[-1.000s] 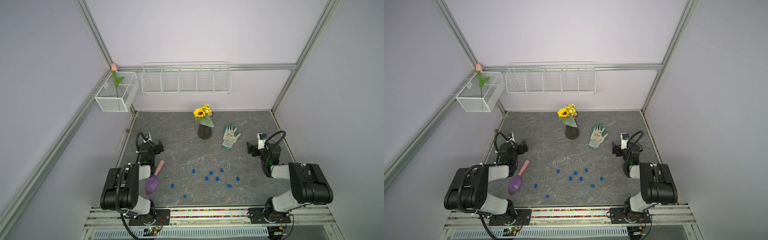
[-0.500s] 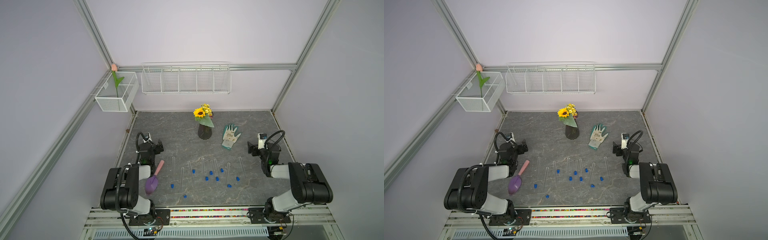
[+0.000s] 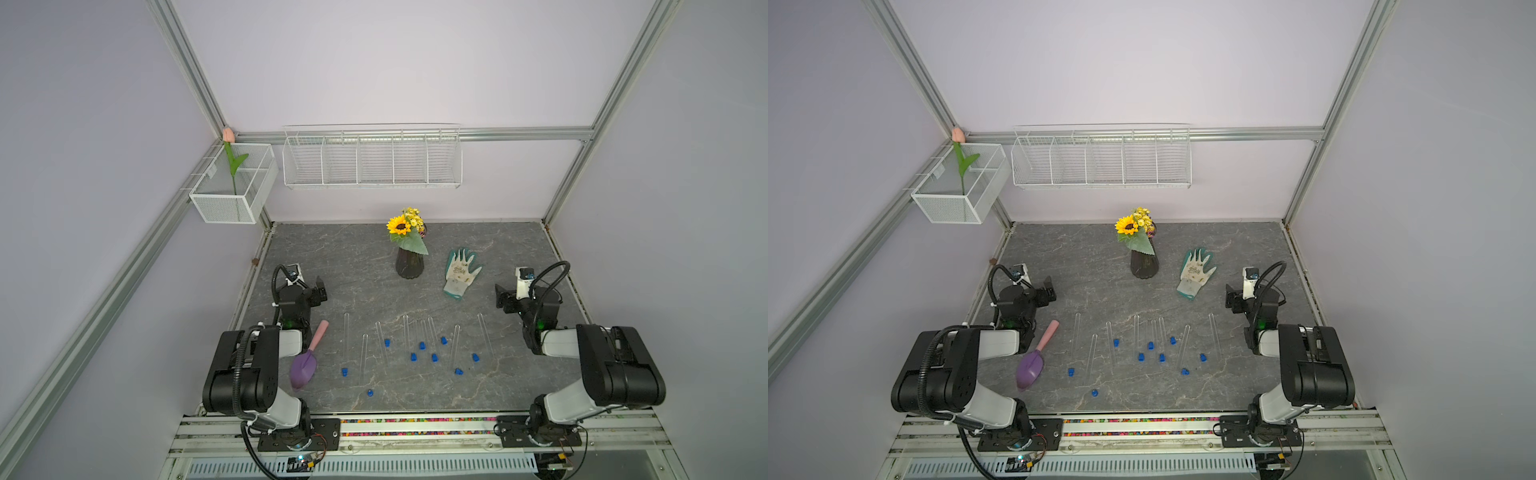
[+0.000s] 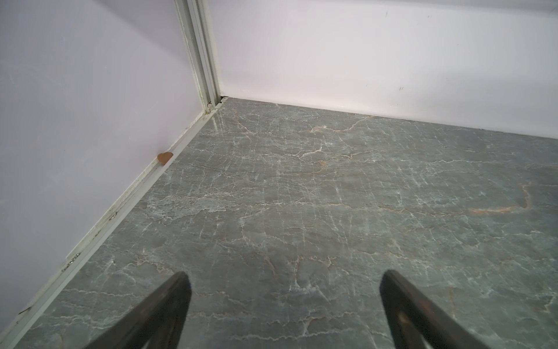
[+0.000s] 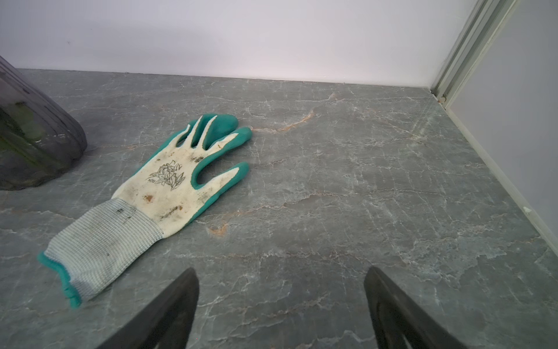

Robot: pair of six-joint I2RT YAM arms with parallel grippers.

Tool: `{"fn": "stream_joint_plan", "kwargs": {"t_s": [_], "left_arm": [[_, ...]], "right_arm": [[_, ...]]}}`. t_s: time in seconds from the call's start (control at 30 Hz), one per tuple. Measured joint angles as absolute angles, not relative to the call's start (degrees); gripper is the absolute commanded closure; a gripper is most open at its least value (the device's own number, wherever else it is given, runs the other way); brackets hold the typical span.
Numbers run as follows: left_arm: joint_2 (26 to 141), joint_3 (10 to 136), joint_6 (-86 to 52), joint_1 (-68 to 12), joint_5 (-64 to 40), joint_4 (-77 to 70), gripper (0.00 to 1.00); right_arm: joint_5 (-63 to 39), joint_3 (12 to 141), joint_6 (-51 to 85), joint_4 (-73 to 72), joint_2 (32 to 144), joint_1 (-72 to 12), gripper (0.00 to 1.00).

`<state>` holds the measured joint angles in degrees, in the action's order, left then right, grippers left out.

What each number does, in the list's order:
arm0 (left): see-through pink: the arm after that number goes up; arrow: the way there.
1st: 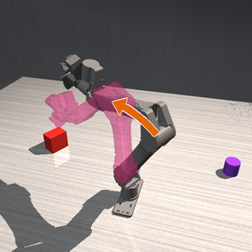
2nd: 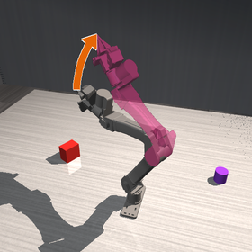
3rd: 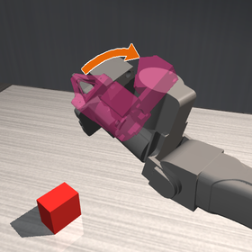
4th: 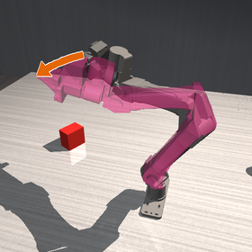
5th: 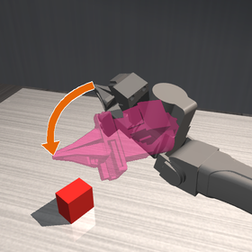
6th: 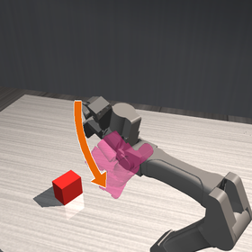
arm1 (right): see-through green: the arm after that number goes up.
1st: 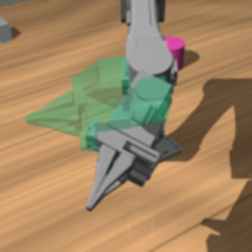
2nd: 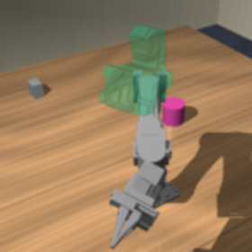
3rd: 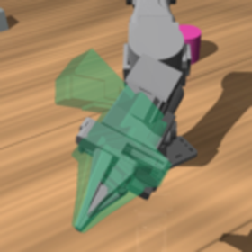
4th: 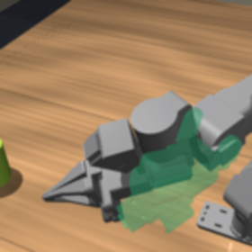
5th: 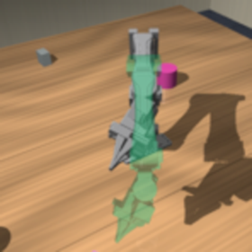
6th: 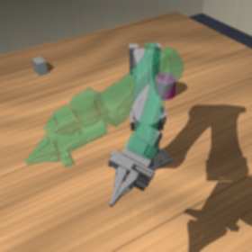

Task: Remove stoppers from test tubes
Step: Reset both arms

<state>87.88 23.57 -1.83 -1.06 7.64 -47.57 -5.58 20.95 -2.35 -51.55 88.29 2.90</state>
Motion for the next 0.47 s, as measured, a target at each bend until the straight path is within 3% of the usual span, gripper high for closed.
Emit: {"fn": "stream_joint_plan", "kwargs": {"t_s": [0.47], "left_arm": [[87.9,23.6,-1.8,-1.1,7.6,-47.5,0.01]], "right_arm": [[-4.2,20.9,-2.4,-51.7,88.3,1.8,0.11]]}}
